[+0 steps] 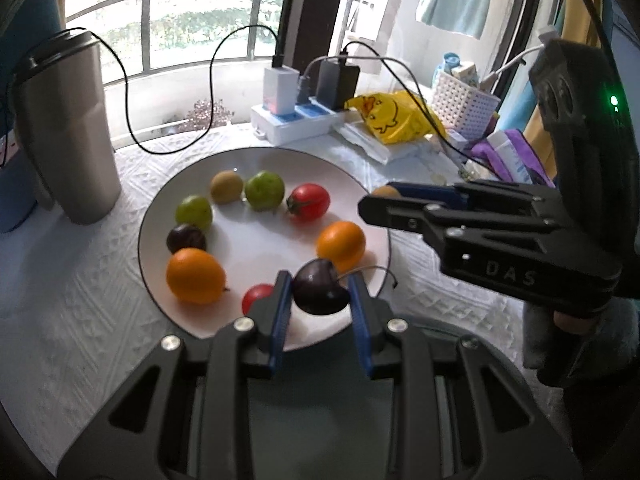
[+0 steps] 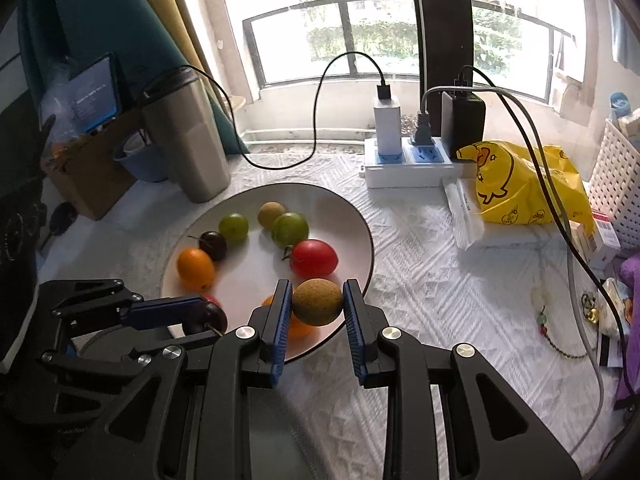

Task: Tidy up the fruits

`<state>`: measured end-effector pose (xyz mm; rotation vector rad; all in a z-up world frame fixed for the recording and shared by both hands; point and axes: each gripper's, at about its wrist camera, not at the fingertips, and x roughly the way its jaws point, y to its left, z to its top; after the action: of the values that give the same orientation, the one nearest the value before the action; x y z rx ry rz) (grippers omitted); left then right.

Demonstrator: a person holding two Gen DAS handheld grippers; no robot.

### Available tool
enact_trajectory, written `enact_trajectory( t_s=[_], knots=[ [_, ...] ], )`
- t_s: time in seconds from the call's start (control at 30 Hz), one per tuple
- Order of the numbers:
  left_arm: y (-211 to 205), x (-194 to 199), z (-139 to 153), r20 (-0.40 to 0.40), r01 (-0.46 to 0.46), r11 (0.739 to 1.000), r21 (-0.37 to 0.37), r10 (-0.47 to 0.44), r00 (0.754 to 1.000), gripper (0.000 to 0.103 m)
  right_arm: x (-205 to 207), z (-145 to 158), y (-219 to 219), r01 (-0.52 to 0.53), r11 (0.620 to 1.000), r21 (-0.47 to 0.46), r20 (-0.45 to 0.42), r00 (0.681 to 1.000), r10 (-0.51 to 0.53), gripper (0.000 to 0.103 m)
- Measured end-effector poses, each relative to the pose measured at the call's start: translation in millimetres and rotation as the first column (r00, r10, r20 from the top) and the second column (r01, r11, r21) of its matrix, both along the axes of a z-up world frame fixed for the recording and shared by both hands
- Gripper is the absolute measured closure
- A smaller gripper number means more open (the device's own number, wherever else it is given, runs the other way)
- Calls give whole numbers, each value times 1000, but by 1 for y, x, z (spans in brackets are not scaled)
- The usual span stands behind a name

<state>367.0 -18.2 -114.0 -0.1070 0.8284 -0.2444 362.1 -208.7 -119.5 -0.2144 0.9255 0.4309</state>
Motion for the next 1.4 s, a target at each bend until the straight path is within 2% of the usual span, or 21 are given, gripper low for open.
enact_trajectory(
  t_s=[0.3,0.63,1.4],
  knots=[
    [-2,10,-1,-19,12,1000,-6,-12,1000,72,12,-8,-1,18,1000,-11,2,1000,-18,75],
    [-4,8,1,-26,-3,1000,30,4,1000,72,12,-9,-2,30,999,-14,-1,1000,-30,75],
    [4,-40,33,48,-50,998,39,48,998,71,-29,27,9,19,1000,-19,57,998,-18,75]
  ],
)
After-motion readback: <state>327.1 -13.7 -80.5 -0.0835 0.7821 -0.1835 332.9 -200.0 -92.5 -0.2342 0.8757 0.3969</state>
